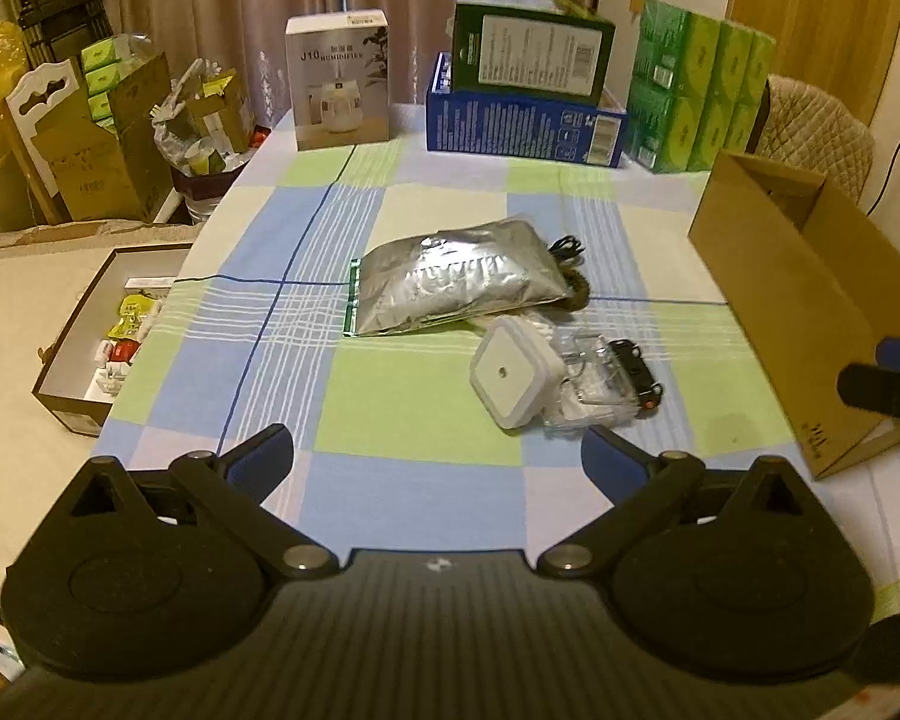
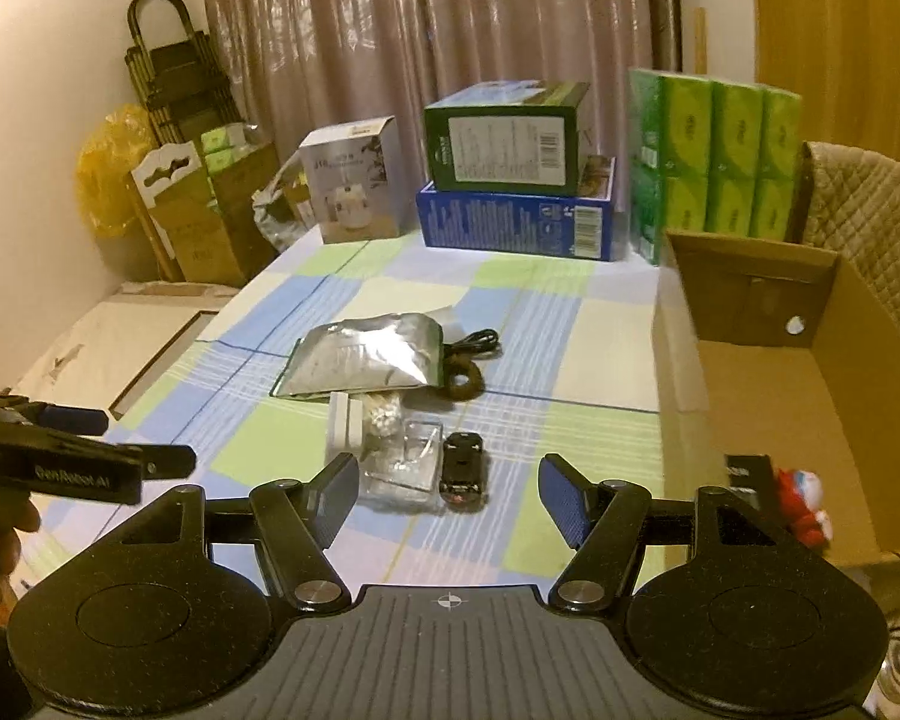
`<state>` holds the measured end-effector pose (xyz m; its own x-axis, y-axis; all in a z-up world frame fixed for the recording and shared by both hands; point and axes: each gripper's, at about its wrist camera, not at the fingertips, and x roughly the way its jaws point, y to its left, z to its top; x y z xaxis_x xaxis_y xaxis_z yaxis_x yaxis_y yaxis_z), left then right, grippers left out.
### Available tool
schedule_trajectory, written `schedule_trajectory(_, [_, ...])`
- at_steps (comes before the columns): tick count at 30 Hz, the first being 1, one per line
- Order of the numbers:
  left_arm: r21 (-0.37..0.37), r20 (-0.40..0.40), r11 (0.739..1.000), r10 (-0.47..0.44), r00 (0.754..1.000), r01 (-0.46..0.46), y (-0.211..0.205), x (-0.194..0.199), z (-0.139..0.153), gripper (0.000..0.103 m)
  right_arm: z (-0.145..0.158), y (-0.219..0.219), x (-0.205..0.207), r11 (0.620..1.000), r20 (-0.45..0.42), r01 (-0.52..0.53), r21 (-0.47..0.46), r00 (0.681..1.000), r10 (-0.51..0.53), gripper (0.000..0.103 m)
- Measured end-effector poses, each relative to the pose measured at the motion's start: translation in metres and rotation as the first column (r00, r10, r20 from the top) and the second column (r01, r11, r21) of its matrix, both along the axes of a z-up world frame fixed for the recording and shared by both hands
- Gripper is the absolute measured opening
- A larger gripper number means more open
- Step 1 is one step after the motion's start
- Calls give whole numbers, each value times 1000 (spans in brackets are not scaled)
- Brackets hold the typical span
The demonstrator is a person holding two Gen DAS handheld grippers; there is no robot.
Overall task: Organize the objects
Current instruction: 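Withdraw both tools from the cardboard box back over the table, then grasp the toy car with the right tool while the left tool grasps the white night light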
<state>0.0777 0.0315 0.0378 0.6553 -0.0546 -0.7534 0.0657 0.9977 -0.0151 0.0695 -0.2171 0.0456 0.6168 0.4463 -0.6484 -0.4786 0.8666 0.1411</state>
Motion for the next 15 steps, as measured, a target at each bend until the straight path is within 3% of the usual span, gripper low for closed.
schedule_trajectory(7, [-9,-20,1000,-16,1000,16,2,27,-29,101,-40,12,29,999,-42,5,-49,999,-7,63])
schedule_trajectory(11, [0,-27,999,-41,999,41,1,44,-46,101,-69,15,48,998,-86,-11,-69,996,5,51])
schedule_trajectory(15, [3,-21,998,-61,998,61,1,58,-59,101,-90,20,63,997,-107,-26,-71,994,18,49])
